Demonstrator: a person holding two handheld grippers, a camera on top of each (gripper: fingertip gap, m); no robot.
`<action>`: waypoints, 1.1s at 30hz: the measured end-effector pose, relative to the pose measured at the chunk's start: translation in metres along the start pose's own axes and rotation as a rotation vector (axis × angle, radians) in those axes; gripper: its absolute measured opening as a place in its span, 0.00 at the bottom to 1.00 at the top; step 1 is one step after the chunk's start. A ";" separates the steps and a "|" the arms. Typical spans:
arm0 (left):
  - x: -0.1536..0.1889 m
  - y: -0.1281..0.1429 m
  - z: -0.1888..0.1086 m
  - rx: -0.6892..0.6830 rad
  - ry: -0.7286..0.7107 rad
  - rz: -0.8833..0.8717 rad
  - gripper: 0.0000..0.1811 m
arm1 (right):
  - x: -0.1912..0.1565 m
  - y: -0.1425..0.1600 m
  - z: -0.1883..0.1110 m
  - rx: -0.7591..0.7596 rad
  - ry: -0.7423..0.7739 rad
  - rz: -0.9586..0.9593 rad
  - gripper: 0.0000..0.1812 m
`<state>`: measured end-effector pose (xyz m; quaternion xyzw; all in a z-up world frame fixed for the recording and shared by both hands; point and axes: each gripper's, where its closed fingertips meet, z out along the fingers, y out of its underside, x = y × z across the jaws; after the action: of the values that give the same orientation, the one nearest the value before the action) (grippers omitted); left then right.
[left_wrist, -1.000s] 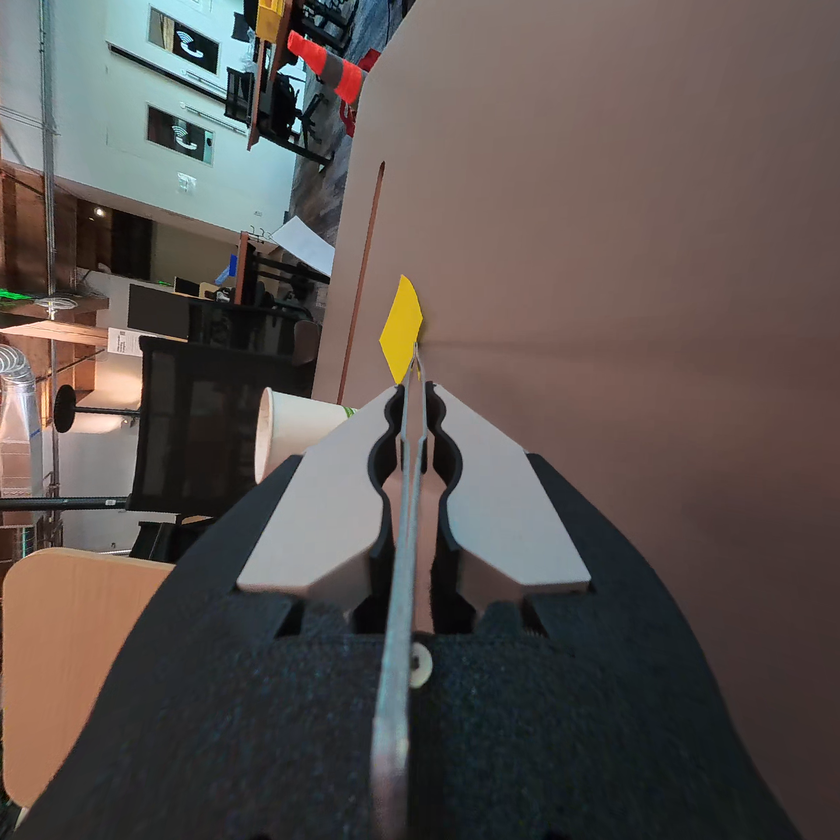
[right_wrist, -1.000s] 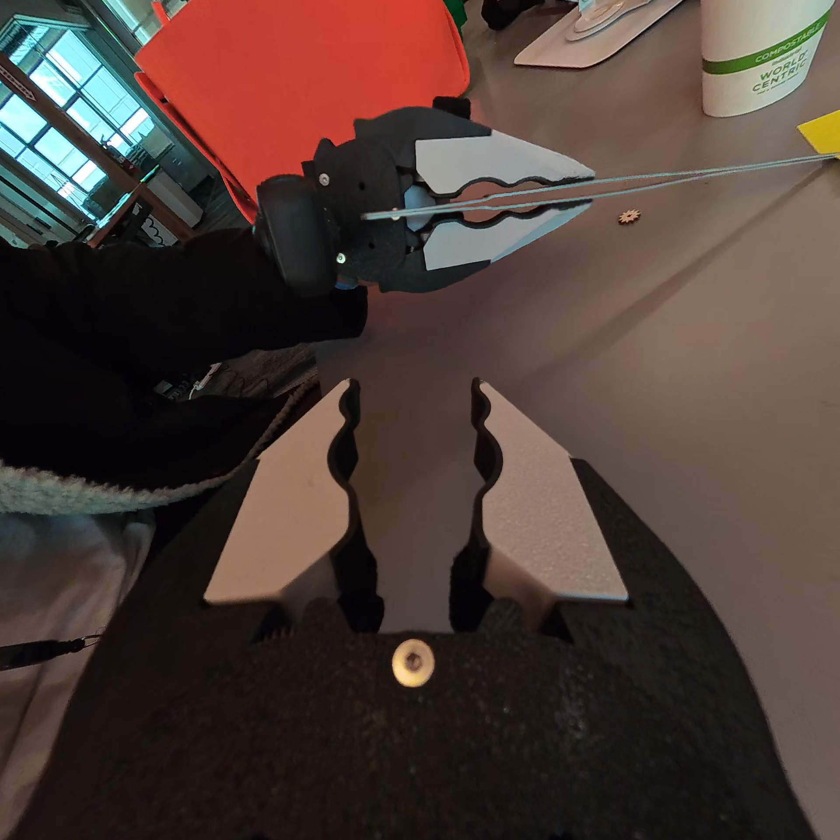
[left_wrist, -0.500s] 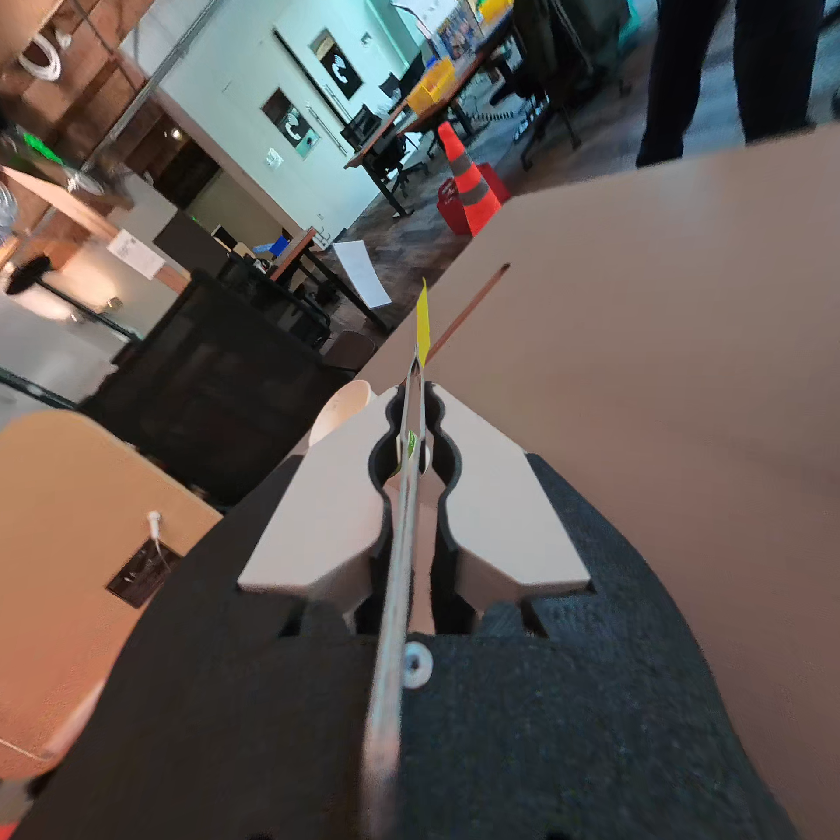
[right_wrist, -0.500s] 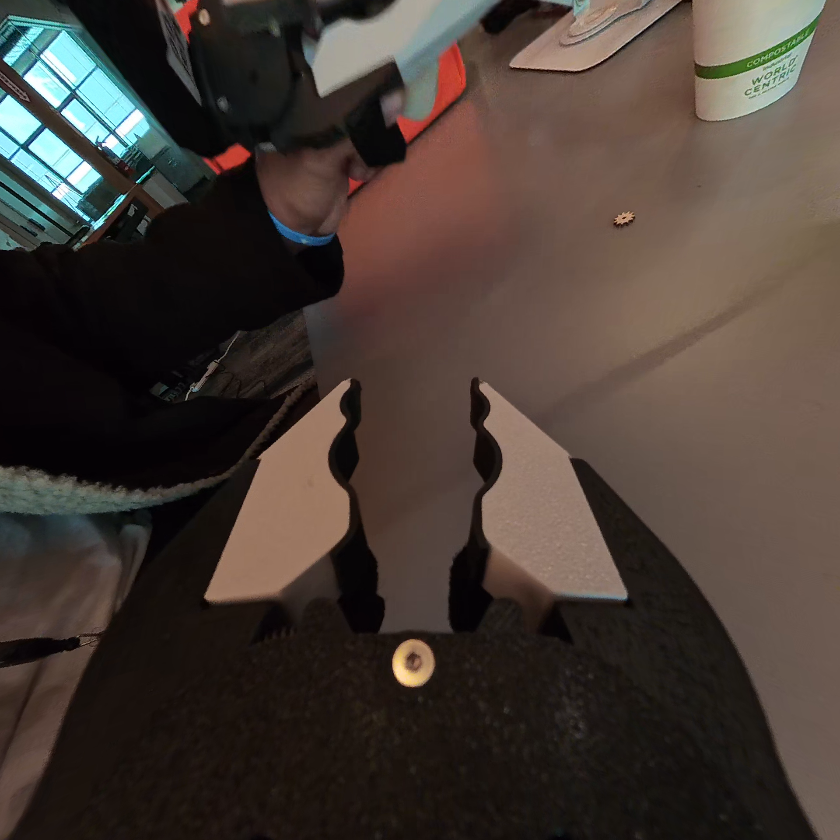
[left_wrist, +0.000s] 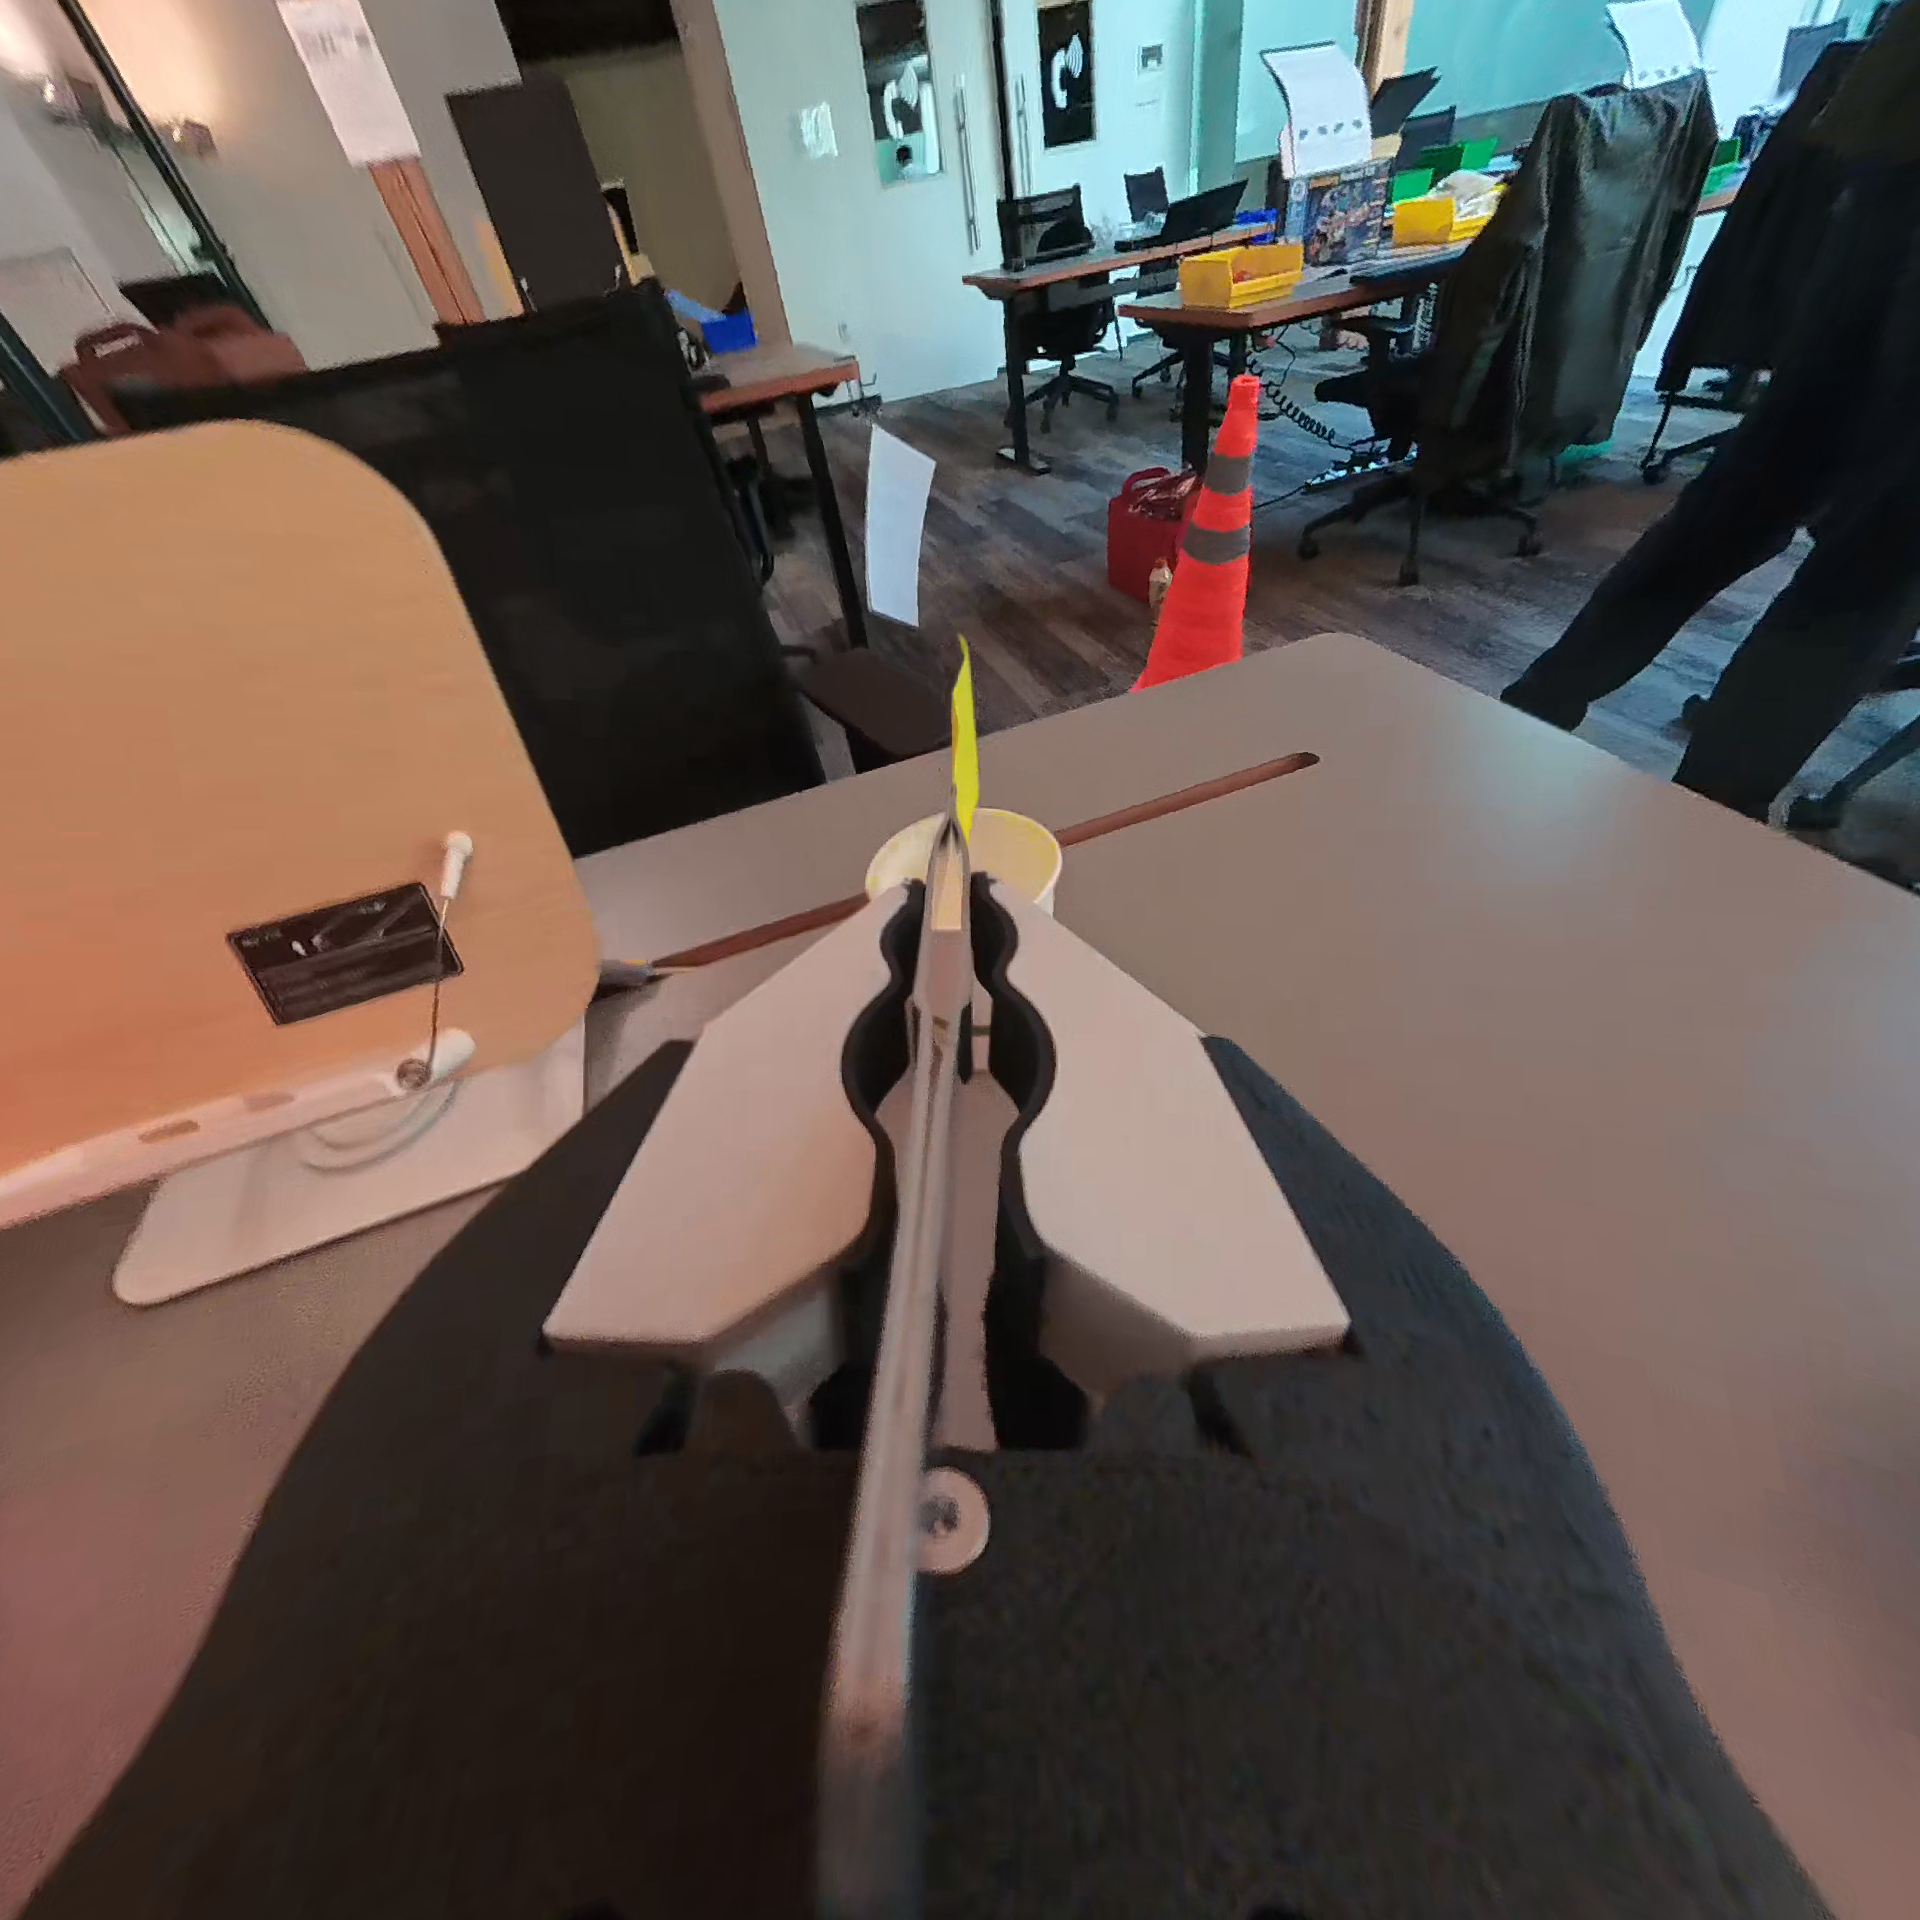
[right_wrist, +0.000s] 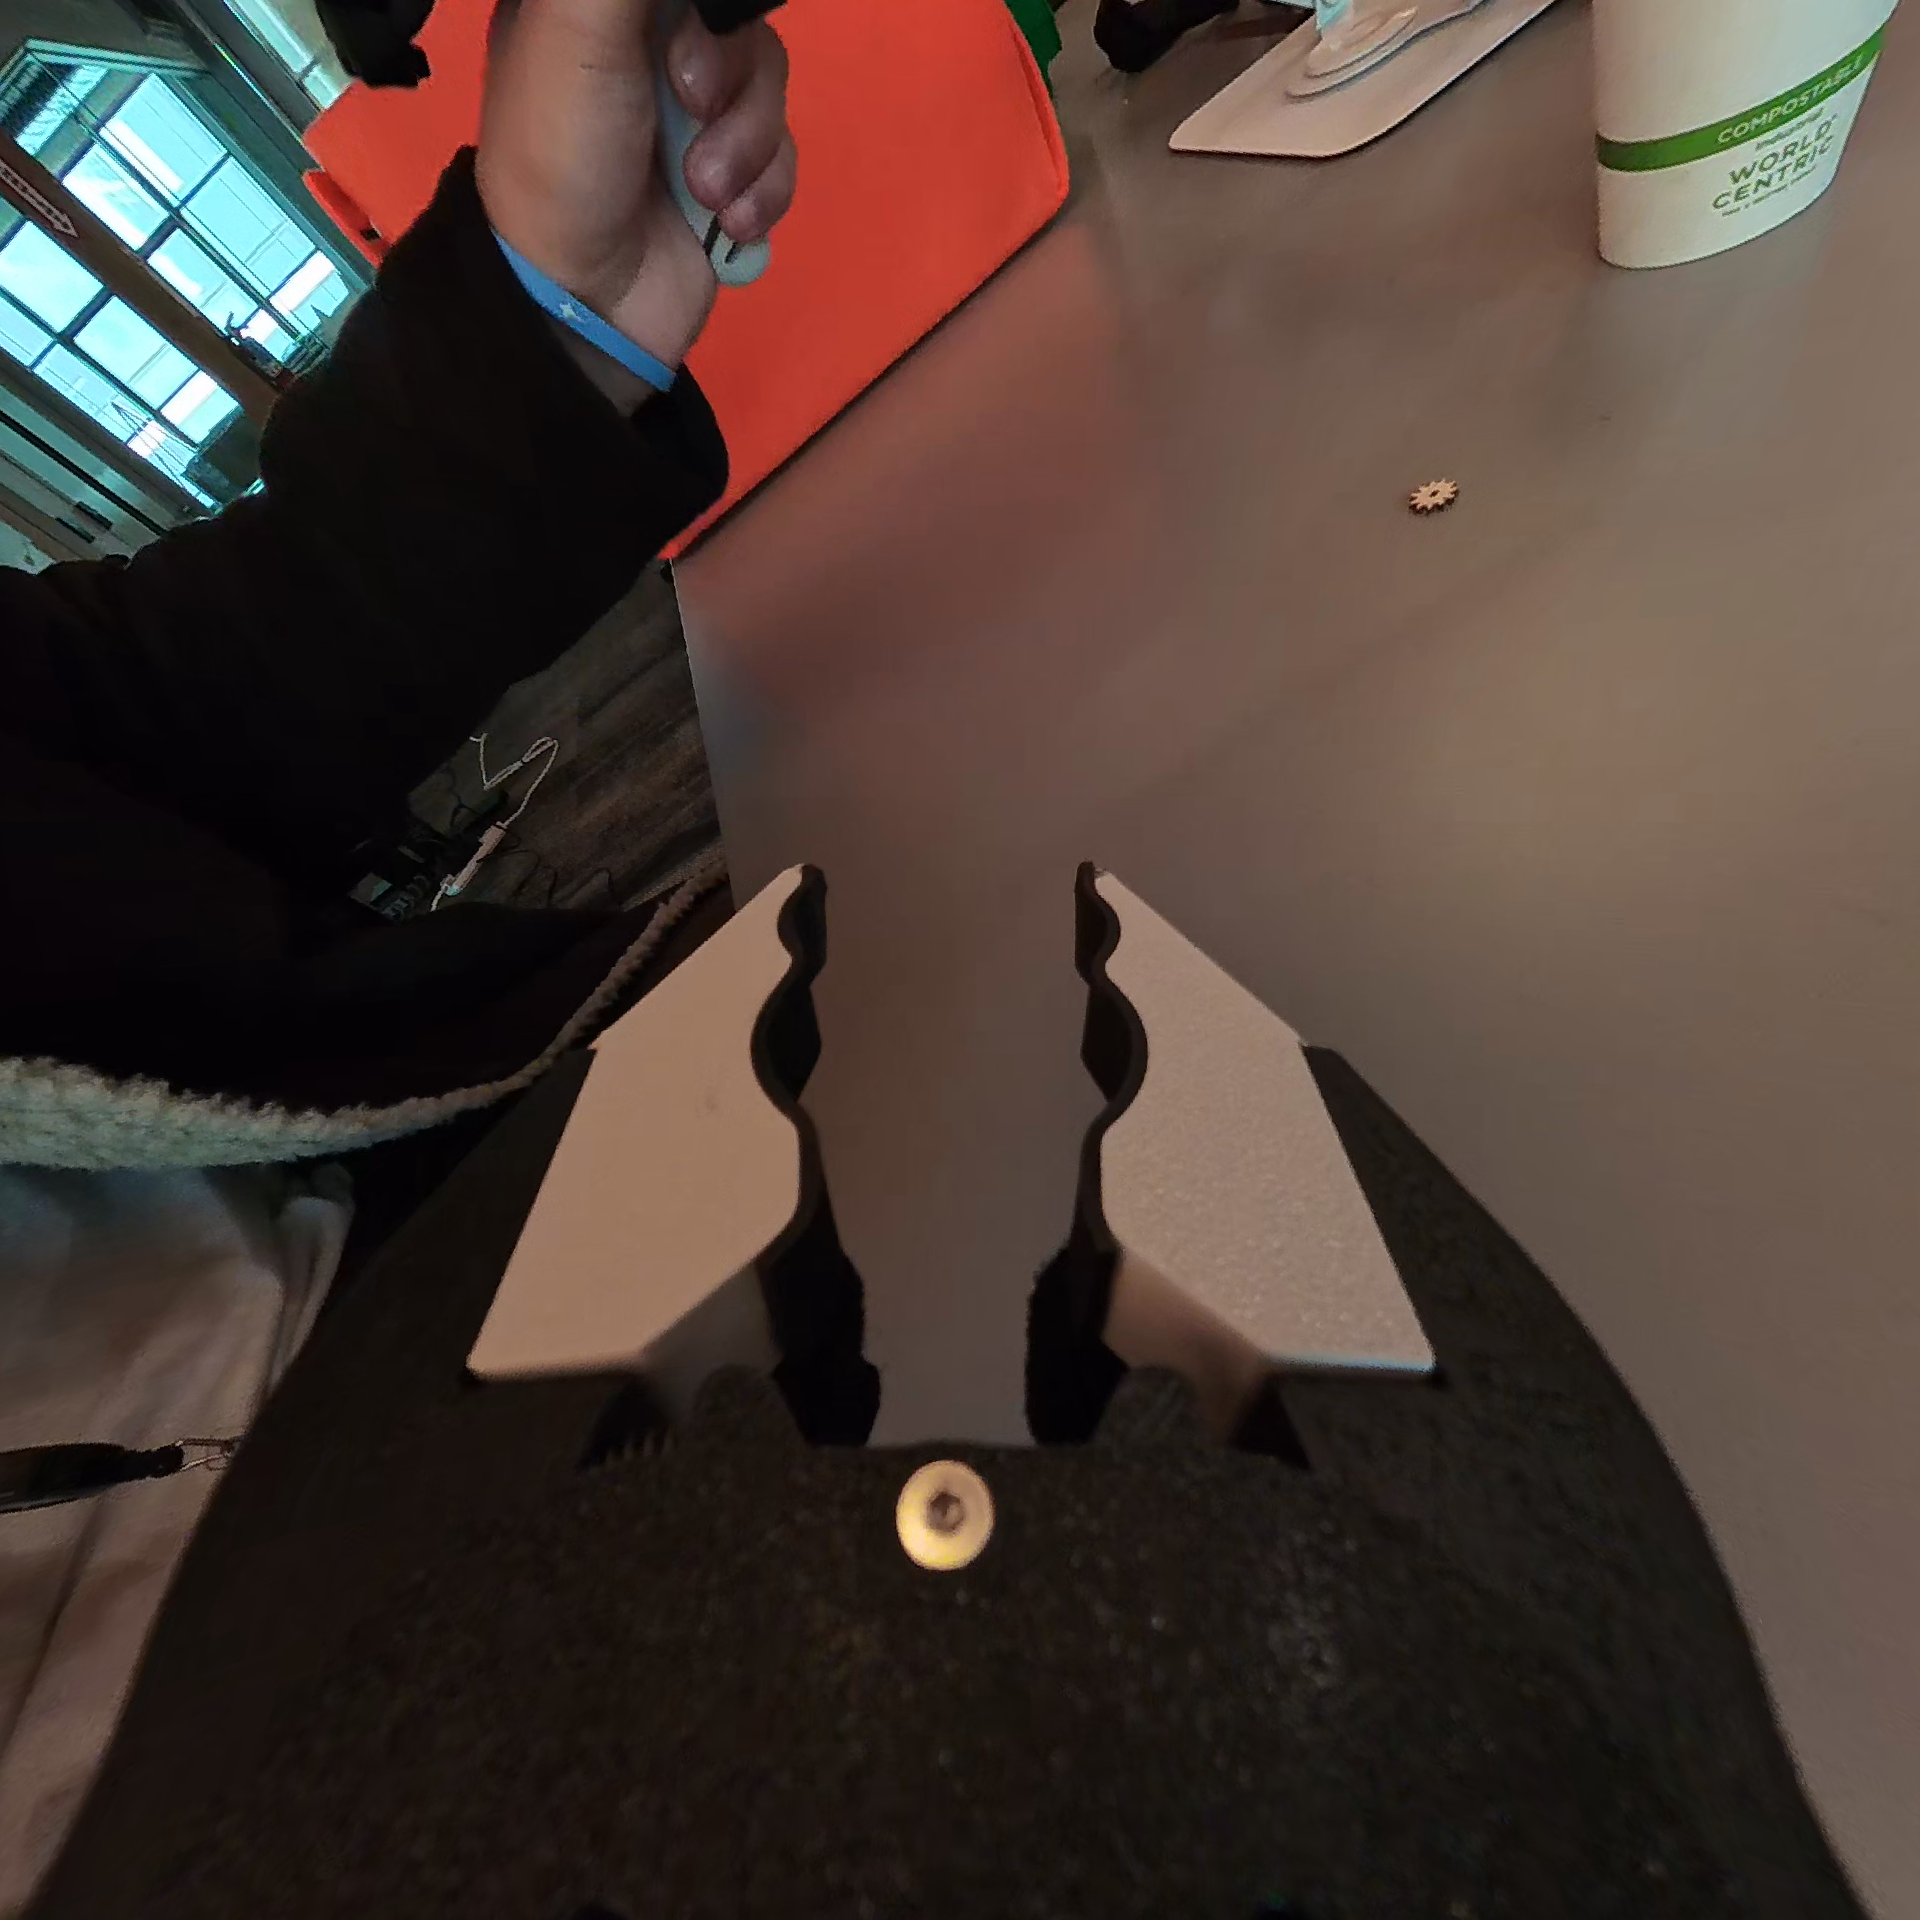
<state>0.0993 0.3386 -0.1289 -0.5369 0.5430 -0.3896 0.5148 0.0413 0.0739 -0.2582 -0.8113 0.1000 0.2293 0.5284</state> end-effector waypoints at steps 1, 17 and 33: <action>-0.004 0.001 -0.001 -0.004 -0.006 -0.018 0.04 | 0.000 0.000 0.000 -0.001 0.000 -0.001 0.26; -0.008 0.006 -0.004 -0.087 -0.018 -0.057 0.05 | 0.000 0.001 0.000 -0.004 -0.003 0.001 0.26; -0.007 0.018 0.005 -0.119 0.027 -0.112 0.10 | -0.001 0.003 0.000 -0.010 -0.007 0.003 0.26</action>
<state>0.0999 0.3482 -0.1462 -0.5907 0.5414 -0.3919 0.4521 0.0391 0.0731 -0.2599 -0.8131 0.0982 0.2332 0.5242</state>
